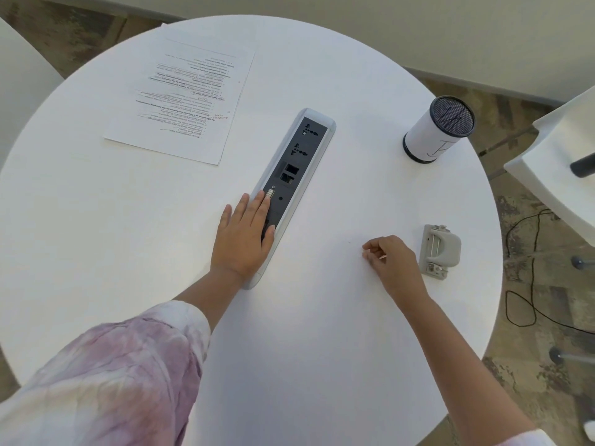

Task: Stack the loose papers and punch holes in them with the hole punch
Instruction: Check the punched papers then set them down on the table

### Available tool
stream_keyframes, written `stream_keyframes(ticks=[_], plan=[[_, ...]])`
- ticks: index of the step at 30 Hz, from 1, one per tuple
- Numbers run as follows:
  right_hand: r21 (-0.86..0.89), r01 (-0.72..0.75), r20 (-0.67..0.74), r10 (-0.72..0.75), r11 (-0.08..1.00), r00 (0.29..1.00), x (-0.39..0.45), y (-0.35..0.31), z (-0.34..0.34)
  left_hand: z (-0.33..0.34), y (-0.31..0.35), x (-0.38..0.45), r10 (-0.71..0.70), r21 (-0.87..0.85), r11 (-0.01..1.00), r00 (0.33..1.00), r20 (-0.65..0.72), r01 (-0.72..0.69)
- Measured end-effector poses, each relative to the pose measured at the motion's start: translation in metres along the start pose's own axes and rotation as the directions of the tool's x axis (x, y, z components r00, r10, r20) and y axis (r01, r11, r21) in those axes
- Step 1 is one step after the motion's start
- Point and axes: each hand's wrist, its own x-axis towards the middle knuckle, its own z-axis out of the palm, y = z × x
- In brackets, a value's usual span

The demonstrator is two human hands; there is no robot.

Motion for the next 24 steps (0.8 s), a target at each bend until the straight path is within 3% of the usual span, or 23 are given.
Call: stream_keyframes(ticks=[6,17,20,24], plan=[[-0.103,0.031,-0.021,-0.034,0.994,0.999,0.0,-0.007,0.003,0.0,0.0,0.0,-0.001,-0.01,1.0,1.0,-0.005,0.001],[-0.161,-0.039,0.017,0.042,0.986,0.999,0.008,-0.017,0.008,-0.001,0.0,-0.001,0.004,-0.014,1.0,1.0,-0.012,-0.004],[-0.063,-0.071,0.051,0.074,0.995,0.996,0.015,-0.014,0.006,-0.002,0.0,-0.001,0.002,-0.011,1.0,1.0,-0.012,-0.002],[0.269,-0.238,0.021,0.242,0.933,0.97,0.023,-0.005,-0.001,-0.002,0.001,-0.001,0.009,-0.008,1.0,1.0,-0.011,-0.009]])
